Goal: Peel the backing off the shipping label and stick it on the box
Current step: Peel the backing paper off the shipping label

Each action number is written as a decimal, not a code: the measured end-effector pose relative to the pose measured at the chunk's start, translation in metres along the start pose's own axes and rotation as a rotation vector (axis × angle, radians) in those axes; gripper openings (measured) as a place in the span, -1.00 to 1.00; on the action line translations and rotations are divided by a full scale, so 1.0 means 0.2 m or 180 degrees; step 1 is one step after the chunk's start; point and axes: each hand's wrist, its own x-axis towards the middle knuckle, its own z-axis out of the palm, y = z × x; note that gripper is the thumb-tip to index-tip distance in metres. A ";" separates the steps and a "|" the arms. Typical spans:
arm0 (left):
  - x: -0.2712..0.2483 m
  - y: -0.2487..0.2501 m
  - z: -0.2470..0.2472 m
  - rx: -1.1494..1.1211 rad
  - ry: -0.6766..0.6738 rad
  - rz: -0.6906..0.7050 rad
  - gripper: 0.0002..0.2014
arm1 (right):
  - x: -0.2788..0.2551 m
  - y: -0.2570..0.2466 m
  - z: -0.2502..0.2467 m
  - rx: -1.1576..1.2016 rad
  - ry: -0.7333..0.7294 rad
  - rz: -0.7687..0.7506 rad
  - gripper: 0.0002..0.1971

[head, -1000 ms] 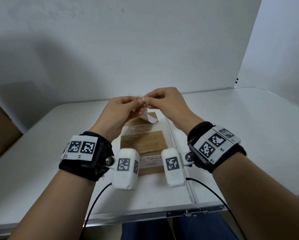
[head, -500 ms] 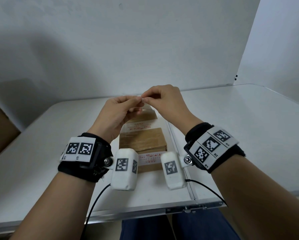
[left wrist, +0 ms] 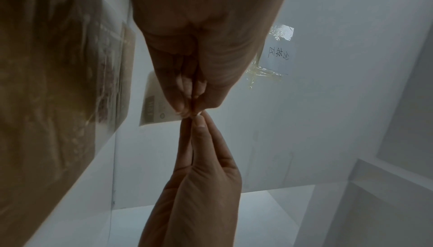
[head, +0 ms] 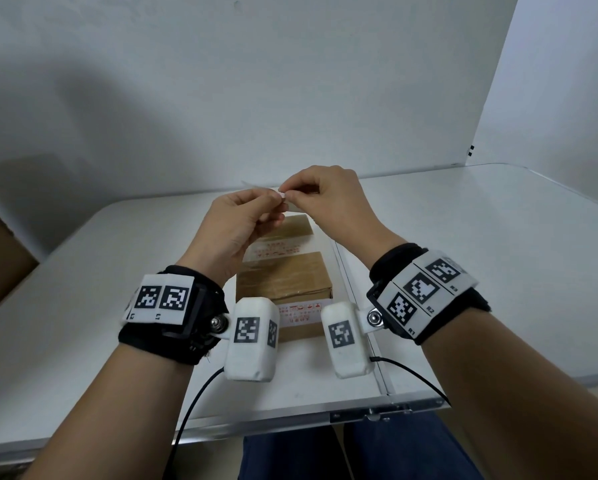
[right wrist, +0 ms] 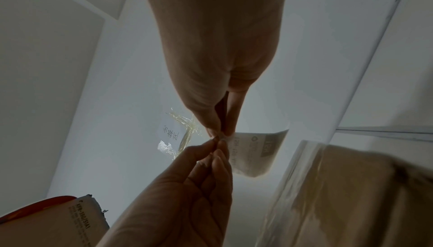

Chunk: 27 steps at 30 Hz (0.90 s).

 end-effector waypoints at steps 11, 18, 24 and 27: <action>0.01 0.00 0.01 0.0116 0.0082 0.0024 -0.89 | -0.01 -0.03 -0.02 -0.0234 -0.0020 -0.0169 -0.85; 0.01 -0.01 0.02 0.0126 0.0054 0.0088 -0.89 | -0.01 -0.03 -0.01 -0.0072 0.0021 -0.0085 -0.87; 0.00 -0.01 0.02 0.0197 0.0078 0.0124 -0.83 | -0.02 -0.03 -0.02 0.0144 -0.0012 0.0118 -0.91; 0.00 0.00 0.01 0.0229 0.0108 0.0114 -0.86 | -0.01 -0.04 -0.02 0.0071 -0.0148 0.0107 -0.90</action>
